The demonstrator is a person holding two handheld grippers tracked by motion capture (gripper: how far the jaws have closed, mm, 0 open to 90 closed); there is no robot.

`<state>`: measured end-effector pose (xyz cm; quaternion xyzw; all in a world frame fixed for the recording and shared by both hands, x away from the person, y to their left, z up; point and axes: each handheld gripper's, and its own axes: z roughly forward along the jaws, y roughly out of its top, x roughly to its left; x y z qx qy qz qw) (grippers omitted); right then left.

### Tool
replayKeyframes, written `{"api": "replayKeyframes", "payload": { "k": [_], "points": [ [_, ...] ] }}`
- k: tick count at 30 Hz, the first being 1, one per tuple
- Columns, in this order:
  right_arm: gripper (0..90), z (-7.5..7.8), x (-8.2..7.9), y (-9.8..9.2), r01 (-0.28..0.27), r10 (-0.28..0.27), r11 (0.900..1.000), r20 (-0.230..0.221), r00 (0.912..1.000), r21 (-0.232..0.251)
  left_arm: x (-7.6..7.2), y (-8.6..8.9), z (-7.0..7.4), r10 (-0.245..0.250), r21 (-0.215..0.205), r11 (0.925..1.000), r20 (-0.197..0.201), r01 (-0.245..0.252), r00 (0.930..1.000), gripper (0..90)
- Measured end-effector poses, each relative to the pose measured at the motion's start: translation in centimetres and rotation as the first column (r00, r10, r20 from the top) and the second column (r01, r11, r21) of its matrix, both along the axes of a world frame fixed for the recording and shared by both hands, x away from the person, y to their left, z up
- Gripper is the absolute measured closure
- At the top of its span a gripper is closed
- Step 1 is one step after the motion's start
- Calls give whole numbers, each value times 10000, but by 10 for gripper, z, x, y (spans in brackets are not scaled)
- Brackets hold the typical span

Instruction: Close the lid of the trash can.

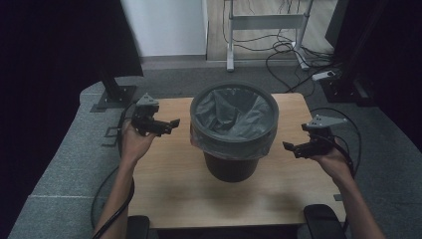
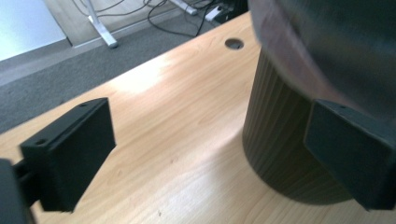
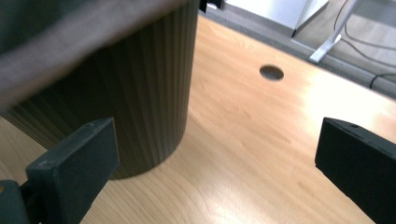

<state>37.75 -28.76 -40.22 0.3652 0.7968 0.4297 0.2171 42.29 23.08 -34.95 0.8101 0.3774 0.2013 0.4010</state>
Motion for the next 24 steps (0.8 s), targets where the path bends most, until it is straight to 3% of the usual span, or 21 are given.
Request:
{"api": "replayKeyframes", "payload": {
  "k": [11,24],
  "points": [
    [0,-44,3,-1,334,-340,9993,-422,9985,-163,-17,17,-49,385,53,9992,-276,-384,9989,0],
    [0,-88,0,6,481,-520,9973,-708,9961,-562,-34,35,-108,805,-318,9961,-669,-827,9945,0]
  ]
}}
